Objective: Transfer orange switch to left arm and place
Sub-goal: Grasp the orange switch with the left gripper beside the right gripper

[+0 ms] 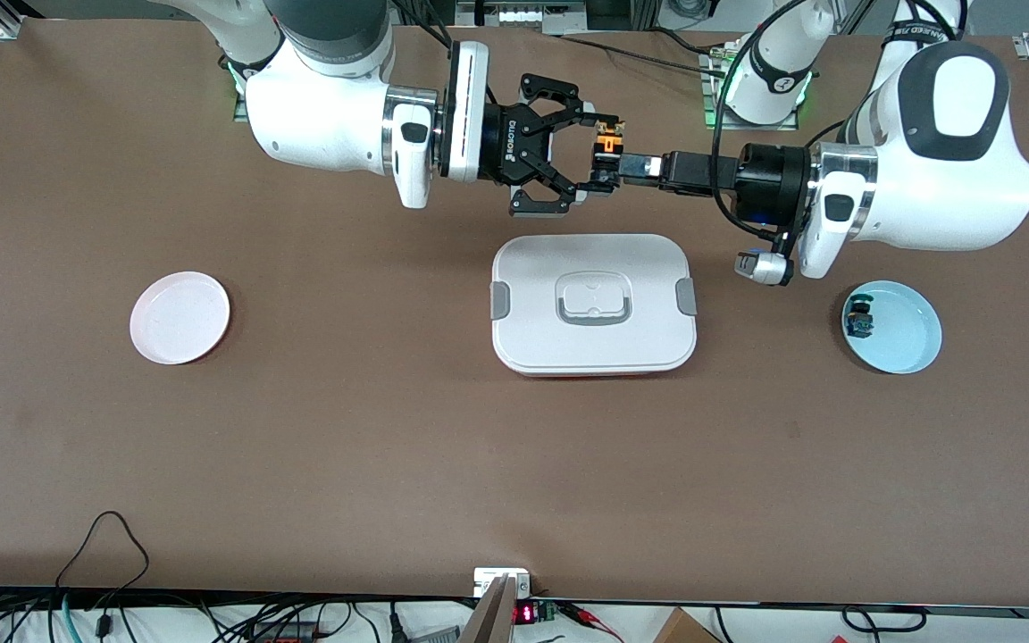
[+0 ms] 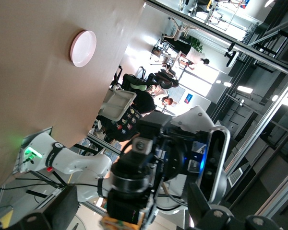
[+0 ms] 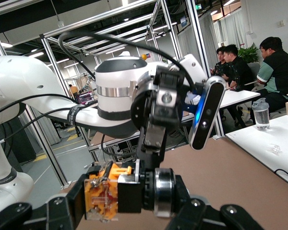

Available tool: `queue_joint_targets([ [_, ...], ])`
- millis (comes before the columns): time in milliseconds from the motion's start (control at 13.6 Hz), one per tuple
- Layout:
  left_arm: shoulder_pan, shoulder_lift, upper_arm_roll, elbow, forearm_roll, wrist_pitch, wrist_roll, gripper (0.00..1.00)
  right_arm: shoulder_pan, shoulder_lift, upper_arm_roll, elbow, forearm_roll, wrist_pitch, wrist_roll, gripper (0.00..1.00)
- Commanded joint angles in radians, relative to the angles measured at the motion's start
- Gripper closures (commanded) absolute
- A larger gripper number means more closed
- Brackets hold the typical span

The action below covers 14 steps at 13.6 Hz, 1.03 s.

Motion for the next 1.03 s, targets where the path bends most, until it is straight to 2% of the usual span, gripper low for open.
queue_joint_targets([
  [0, 0.004, -0.037, 0.0, -0.051, -0.015, 0.011, 0.045, 0.0, 0.0, 0.009, 0.0, 0.022, 0.033, -0.011, -0.023, 1.0],
  [440, 0.001, -0.056, -0.007, -0.053, -0.017, 0.008, -0.008, 0.0, 0.0, 0.009, 0.0, 0.023, 0.057, -0.011, -0.027, 1.0],
  [587, -0.003, -0.057, -0.007, -0.053, -0.017, 0.01, -0.008, 0.08, 0.0, 0.006, 0.0, 0.023, 0.051, -0.011, -0.027, 1.0],
  [954, -0.003, -0.057, -0.027, -0.053, -0.017, 0.017, -0.016, 0.12, 0.0, 0.003, 0.0, 0.022, 0.047, -0.011, -0.028, 1.0],
])
